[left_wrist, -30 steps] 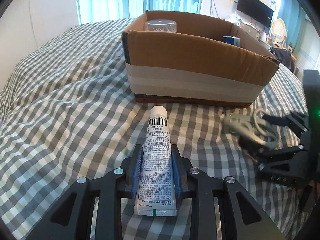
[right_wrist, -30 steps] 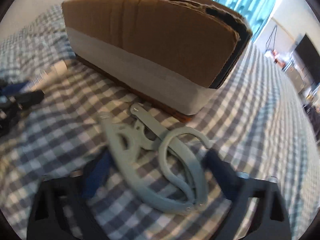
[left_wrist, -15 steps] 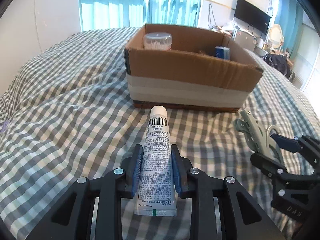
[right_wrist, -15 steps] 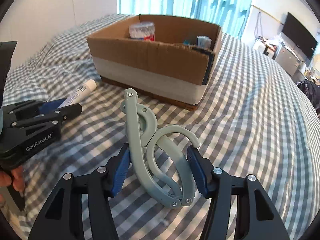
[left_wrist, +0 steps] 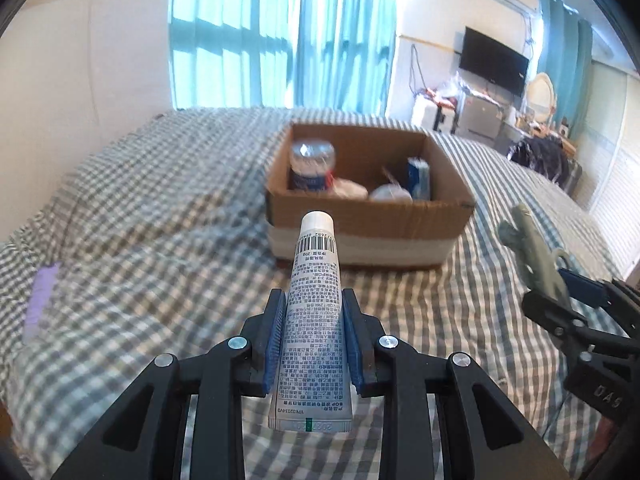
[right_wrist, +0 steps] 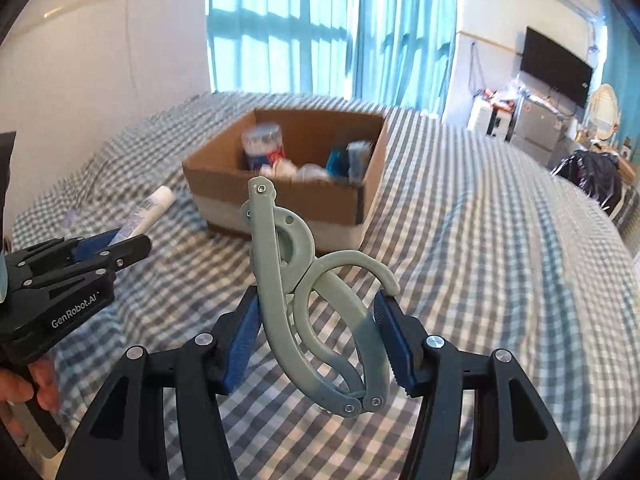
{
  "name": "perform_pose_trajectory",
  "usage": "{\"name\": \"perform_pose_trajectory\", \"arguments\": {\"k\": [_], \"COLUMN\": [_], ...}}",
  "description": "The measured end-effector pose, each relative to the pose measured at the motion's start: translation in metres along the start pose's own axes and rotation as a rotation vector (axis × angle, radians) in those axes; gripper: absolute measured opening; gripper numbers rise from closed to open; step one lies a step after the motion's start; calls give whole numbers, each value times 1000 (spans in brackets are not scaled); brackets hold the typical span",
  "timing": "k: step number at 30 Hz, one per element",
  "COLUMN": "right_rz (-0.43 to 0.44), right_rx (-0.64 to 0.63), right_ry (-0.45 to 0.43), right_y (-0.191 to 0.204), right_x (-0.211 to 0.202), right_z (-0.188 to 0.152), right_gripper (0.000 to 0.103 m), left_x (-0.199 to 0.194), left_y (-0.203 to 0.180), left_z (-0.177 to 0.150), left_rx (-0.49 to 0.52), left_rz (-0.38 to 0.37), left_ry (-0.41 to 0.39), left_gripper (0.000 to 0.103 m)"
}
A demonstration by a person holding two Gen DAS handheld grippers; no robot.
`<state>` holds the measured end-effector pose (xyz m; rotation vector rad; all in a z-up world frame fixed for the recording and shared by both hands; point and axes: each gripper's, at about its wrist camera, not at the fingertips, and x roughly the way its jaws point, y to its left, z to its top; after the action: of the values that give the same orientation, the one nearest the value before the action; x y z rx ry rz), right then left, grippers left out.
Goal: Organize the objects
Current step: 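Place toothpaste tube and hanger clip into the box and release both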
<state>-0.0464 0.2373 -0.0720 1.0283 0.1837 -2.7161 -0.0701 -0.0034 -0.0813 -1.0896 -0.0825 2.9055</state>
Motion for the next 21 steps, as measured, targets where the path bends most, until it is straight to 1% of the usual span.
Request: {"name": "perform_pose_trajectory", "arguments": {"k": [4,10,15,21], "right_rz": [14,-2,-8,-4], "right_rx": [21,8,-5,-8], "right_ry": [-49,-123,-168,-194], "right_y": [-2,2,-2,-6], "right_x": [-21,-45,-51,-34], "right_z": [17,46,83,125], "right_gripper": [57,57,57,57], "left_x": [-20,-38,-34,-14], "left_y": [7,1,-4,-11], "left_z": [20,52,88,122], "left_rx": [-13,25,48,86], "left_rz": [13,5,6,2], "left_ry": [-53,-124,-163,-201], "left_gripper": [28,28,28,28]}}
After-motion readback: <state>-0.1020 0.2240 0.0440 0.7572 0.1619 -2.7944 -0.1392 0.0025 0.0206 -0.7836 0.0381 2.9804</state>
